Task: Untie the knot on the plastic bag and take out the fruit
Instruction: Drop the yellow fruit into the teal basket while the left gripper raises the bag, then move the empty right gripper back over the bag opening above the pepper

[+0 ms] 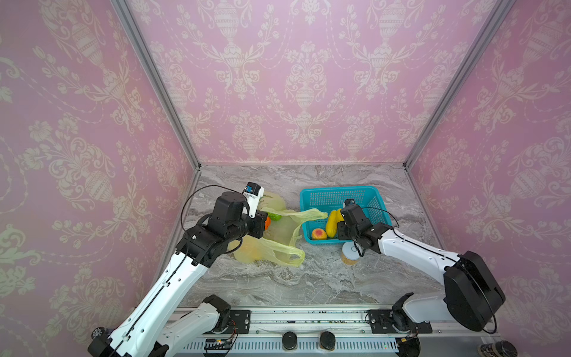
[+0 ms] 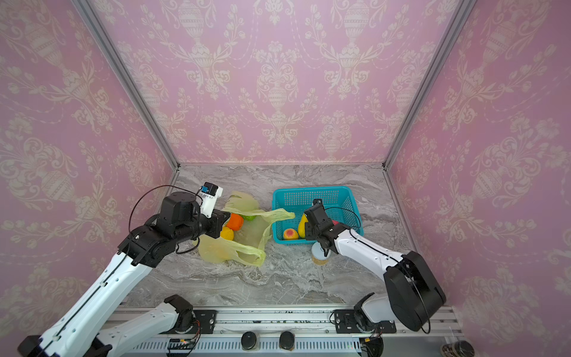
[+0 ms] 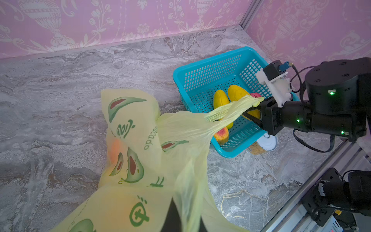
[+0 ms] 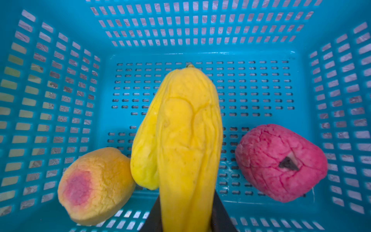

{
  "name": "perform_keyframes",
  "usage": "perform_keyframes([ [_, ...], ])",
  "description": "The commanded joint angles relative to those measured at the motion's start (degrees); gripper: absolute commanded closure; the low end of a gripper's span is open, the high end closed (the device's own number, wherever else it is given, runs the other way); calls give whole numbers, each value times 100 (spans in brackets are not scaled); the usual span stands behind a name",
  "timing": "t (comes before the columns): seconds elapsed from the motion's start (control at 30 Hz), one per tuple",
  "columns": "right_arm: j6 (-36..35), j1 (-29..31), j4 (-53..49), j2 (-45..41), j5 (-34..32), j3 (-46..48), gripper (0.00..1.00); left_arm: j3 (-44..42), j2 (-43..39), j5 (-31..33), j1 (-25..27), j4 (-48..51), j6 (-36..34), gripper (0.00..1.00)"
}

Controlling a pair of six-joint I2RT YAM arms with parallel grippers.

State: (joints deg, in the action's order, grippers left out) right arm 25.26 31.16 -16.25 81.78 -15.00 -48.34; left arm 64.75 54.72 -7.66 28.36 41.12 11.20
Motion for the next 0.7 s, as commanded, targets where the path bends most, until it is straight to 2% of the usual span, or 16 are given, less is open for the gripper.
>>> perform_keyframes([
  [0.0,-73,-57,-518,531,-140,-483,84,-72,-110,2,40,-64,-130,100],
  [0.07,-32,-57,-623,788,-205,-654,83,-74,-119,110,39,-27,-119,100],
  [0.1,-13,-58,-580,856,-192,-678,76,-68,-112,80,38,-39,-118,100],
  [0.17,3,-57,-521,892,-161,-695,55,-46,-81,41,38,-34,-114,100],
  [0.3,24,-40,-411,386,-266,-549,28,-30,-59,81,22,-21,-62,100],
  [0.37,-9,18,-186,-210,-266,-291,21,-30,-58,171,14,9,-58,100],
  [0.47,-170,355,135,-1343,-318,74,20,-32,-50,262,-30,37,-26,100],
  [0.6,-540,1388,811,-2708,-140,560,36,-41,-33,201,-66,17,-17,100],
  [0.67,-566,1763,1247,-2996,348,797,43,-49,-12,221,-83,18,-13,100],
])
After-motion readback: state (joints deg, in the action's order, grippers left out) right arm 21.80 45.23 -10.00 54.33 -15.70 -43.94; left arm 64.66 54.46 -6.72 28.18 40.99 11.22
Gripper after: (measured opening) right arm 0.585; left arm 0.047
